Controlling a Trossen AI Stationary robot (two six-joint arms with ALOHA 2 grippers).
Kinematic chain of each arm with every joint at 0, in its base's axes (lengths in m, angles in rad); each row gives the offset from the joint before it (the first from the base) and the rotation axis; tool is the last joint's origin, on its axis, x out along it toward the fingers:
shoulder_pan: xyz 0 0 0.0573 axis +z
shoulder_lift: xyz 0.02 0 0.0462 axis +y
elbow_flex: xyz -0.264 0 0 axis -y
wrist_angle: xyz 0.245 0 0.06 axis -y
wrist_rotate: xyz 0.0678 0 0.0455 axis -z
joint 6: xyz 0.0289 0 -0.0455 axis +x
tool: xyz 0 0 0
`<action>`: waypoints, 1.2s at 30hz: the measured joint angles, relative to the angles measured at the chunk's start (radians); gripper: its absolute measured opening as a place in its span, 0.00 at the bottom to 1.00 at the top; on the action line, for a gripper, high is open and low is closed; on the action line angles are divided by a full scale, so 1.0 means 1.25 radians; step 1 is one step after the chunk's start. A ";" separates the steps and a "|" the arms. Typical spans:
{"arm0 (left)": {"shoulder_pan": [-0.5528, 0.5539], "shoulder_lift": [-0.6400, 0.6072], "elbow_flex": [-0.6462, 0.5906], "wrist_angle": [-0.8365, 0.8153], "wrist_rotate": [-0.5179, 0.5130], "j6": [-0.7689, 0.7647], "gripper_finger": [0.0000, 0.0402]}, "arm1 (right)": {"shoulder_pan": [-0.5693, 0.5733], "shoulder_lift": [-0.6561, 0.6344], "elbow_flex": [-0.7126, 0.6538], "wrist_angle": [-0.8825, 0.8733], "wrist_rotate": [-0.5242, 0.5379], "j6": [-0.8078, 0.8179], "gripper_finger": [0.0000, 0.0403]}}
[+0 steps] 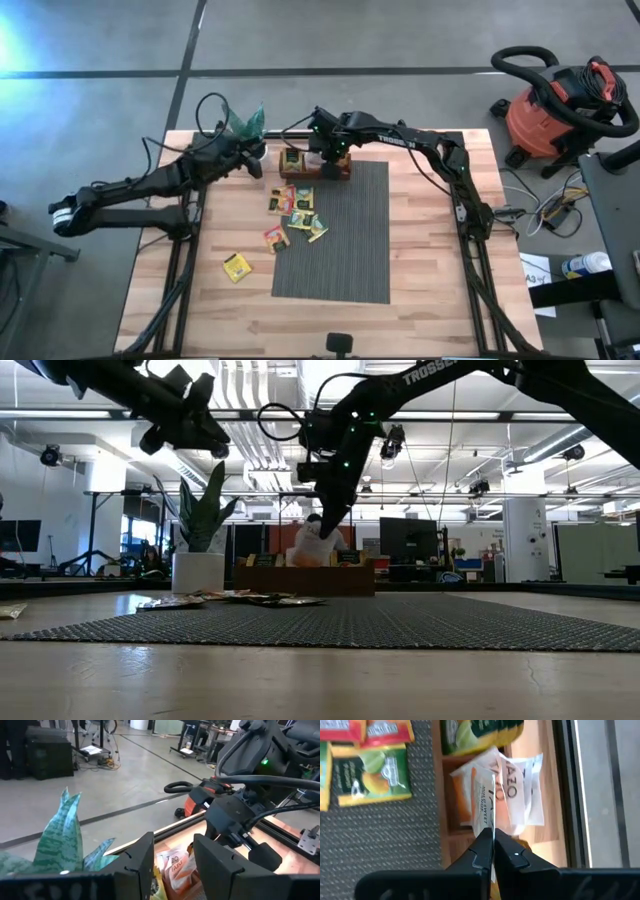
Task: Pick & Place Tea
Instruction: Put the white tea bag into the middle compartment of the wooden organizer
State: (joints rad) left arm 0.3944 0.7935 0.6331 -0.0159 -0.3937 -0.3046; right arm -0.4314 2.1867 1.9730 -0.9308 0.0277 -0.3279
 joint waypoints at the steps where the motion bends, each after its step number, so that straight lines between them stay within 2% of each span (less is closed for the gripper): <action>1: 0.006 0.003 0.000 0.000 0.008 -0.003 0.33 | -0.001 0.000 0.000 -0.003 0.000 -0.006 0.02; 12: 0.020 0.043 0.000 0.002 0.024 -0.008 0.33 | -0.003 0.000 0.000 -0.018 -0.007 -0.078 0.02; 18: 0.020 0.063 0.000 0.019 0.027 -0.035 0.33 | -0.003 0.000 0.000 -0.010 -0.047 -0.093 0.02; 36: 0.020 0.070 0.001 0.055 0.024 -0.052 0.33 | 0.001 0.021 0.013 -0.045 -0.042 -0.100 0.02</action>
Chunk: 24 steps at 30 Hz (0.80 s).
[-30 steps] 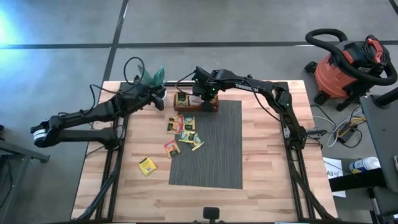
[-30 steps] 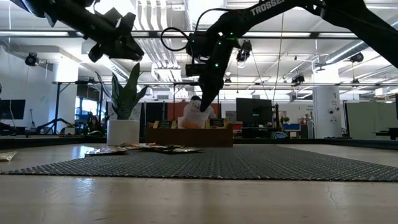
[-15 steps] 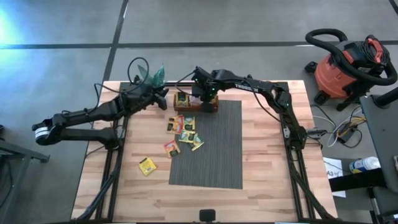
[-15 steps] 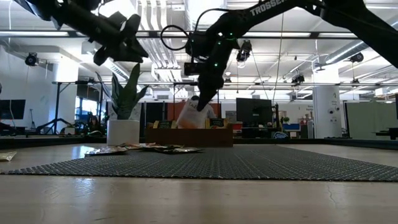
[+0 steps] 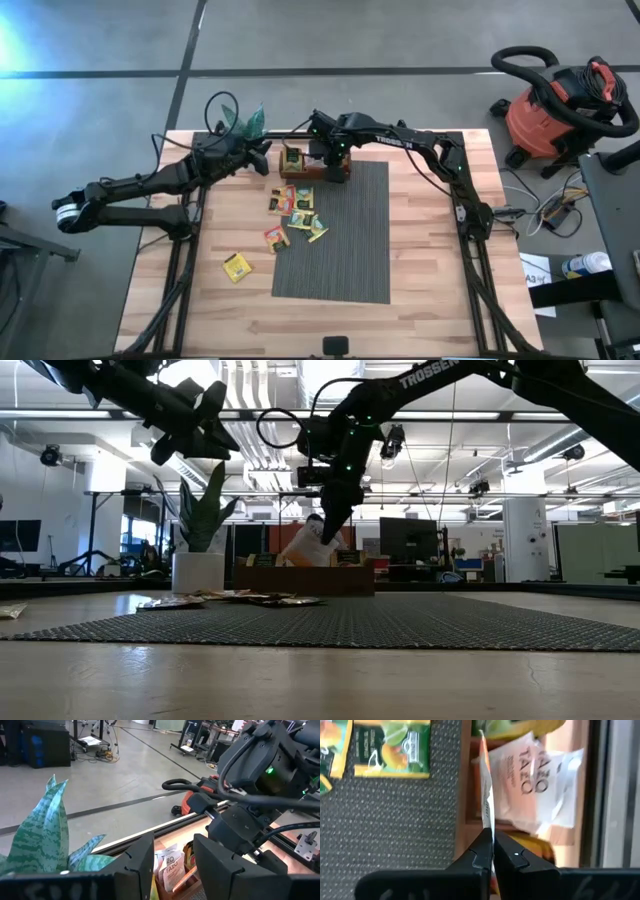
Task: Pick & Place Tea
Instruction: Put the white tea bag into the middle compartment of the wooden organizer
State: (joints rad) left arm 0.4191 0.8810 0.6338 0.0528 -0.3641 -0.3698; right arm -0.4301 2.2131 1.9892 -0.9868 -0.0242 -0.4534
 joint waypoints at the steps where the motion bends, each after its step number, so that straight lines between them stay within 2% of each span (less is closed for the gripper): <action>1: 0.000 0.000 0.000 0.000 0.000 0.000 0.33 | 0.000 0.001 0.006 0.003 0.000 0.000 0.02; 8: 0.000 0.000 0.000 -0.001 0.000 -0.005 0.33 | 0.000 0.039 0.072 0.022 -0.001 -0.003 0.02; 15: 0.001 0.003 0.000 0.000 0.004 -0.015 0.33 | 0.000 0.048 0.160 -0.065 -0.009 0.020 0.02; 17: 0.009 0.011 0.000 0.000 0.042 -0.016 0.33 | 0.000 0.047 0.190 -0.114 -0.011 0.029 0.02; 22: 0.022 0.069 0.000 0.009 0.235 0.033 0.33 | 0.003 0.044 0.280 -0.151 -0.083 0.087 0.02; 24: 0.021 0.106 0.000 0.030 0.246 0.076 0.33 | 0.008 0.037 0.295 -0.136 -0.107 0.105 0.02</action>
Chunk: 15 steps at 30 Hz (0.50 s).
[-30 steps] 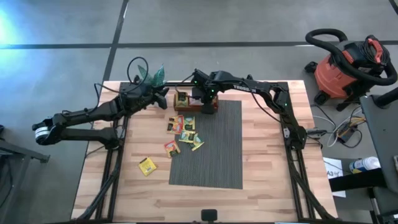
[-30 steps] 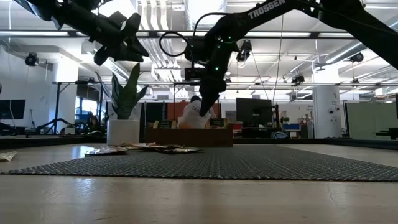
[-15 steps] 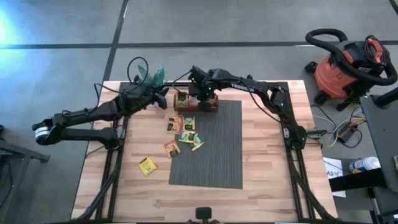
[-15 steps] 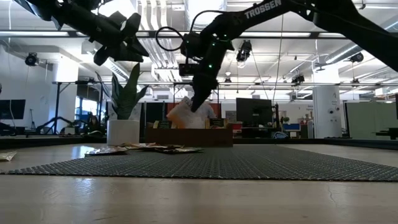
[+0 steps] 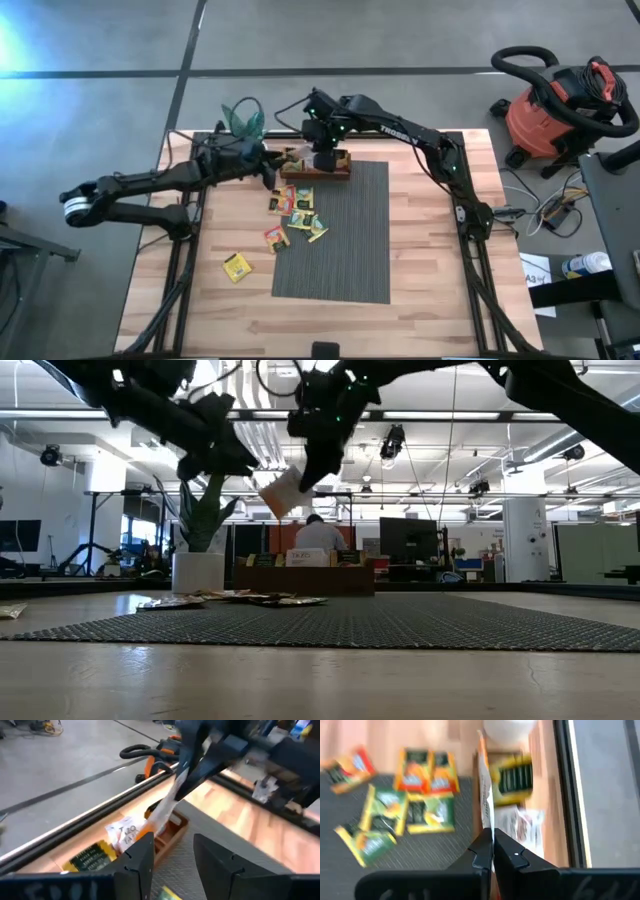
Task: Pick & Place Tea
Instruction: Put the white tea bag into the middle compartment of the wooden organizer
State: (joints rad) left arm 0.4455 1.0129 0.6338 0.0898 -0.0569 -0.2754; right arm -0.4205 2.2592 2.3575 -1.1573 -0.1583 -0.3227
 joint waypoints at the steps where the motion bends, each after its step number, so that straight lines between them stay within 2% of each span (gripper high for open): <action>1: 0.001 0.017 0.000 0.015 0.000 0.015 0.33 | 0.003 -0.010 -0.005 0.014 -0.002 0.007 0.02; 8: 0.001 0.091 0.000 0.125 -0.018 0.031 0.33 | 0.021 -0.019 -0.008 -0.030 0.000 0.028 0.02; 15: 0.000 0.126 0.000 0.135 -0.015 0.058 0.33 | 0.038 -0.020 -0.008 -0.028 0.021 0.025 0.02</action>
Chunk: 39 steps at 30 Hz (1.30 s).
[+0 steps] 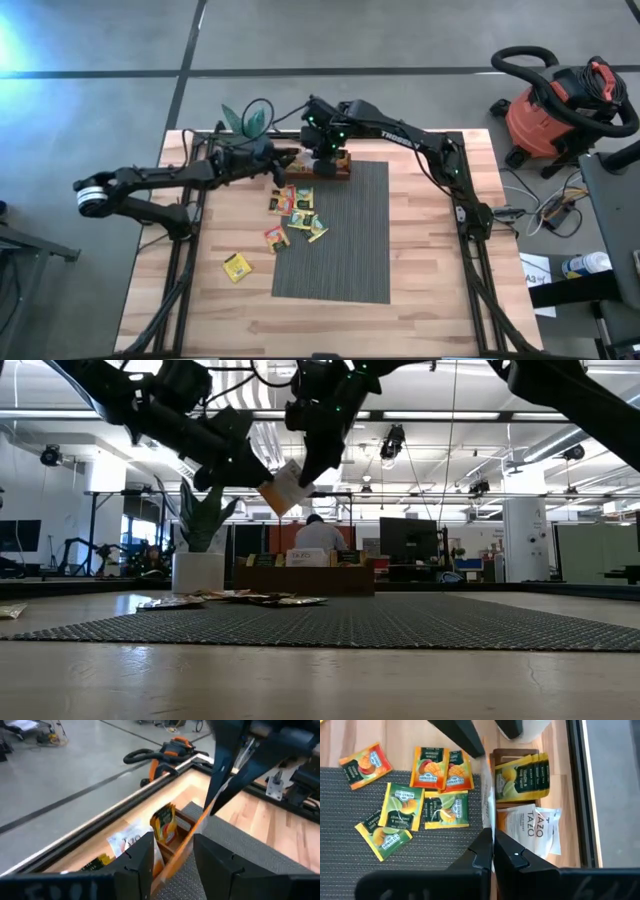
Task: Pick & Place Tea
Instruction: Put the white tea bag into the middle compartment of the wooden organizer
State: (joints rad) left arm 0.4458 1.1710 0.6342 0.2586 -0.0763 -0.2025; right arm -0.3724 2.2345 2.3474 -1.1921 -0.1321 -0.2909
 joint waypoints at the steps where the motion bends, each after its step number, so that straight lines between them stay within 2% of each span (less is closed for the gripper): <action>1: 0.000 0.007 0.000 0.000 0.007 0.000 0.33 | 0.001 0.000 0.000 0.002 0.001 0.000 0.02; 14: -0.002 0.108 0.000 0.031 0.049 -0.028 0.33 | 0.005 0.000 0.002 0.045 0.001 -0.003 0.02; 28: -0.002 0.010 0.000 0.032 0.039 -0.007 0.33 | -0.004 0.000 0.002 -0.034 0.024 -0.045 0.02; 36: -0.003 0.024 0.000 0.027 0.057 0.009 0.29 | -0.004 0.000 0.002 -0.020 0.024 -0.045 0.02; 39: -0.003 0.026 0.000 0.026 0.057 0.011 0.25 | -0.004 0.000 0.002 -0.019 0.022 -0.045 0.02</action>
State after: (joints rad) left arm 0.4419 1.2034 0.6342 0.2915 -0.0051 -0.1882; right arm -0.3775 2.2345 2.3497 -1.2163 -0.1048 -0.3477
